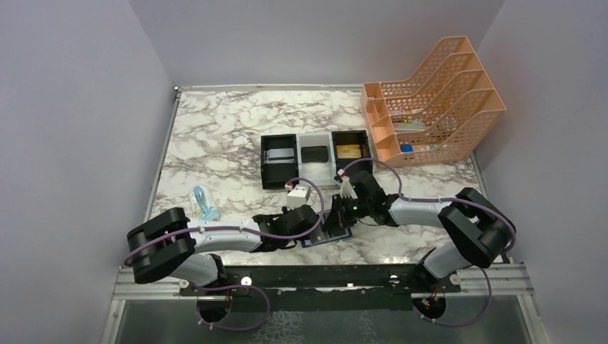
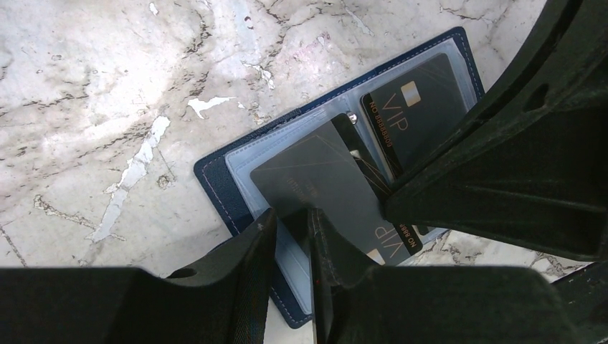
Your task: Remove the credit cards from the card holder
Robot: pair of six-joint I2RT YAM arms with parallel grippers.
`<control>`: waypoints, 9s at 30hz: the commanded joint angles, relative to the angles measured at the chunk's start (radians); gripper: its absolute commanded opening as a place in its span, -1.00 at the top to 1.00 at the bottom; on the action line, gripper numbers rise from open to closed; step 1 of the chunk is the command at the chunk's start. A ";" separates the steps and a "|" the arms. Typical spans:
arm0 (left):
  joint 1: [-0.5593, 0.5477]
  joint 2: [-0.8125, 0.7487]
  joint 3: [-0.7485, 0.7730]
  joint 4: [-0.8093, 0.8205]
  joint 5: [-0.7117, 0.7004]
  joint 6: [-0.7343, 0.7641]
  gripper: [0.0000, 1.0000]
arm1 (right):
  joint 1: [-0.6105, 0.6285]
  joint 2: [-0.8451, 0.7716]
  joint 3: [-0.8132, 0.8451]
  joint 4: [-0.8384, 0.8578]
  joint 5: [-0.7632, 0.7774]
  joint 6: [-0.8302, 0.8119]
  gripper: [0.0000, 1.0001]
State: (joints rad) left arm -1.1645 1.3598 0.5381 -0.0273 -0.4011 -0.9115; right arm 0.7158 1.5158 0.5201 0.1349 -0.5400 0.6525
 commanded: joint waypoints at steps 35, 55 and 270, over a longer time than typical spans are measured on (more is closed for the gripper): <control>0.001 -0.124 -0.019 0.098 0.142 0.022 0.30 | -0.032 -0.106 -0.092 0.046 0.097 0.112 0.96; 0.001 -0.032 -0.070 -0.034 0.025 -0.039 0.52 | -0.033 -0.104 -0.039 0.021 0.060 0.044 0.60; 0.470 -0.410 -0.004 0.095 0.691 0.057 -0.83 | 0.004 -0.340 0.005 -0.044 0.488 -0.079 -0.03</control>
State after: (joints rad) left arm -0.6769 0.9081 0.5793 -0.1944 0.1253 -0.7033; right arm 0.7223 1.1954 0.5972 0.1562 0.0597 0.2871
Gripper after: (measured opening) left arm 0.942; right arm 0.518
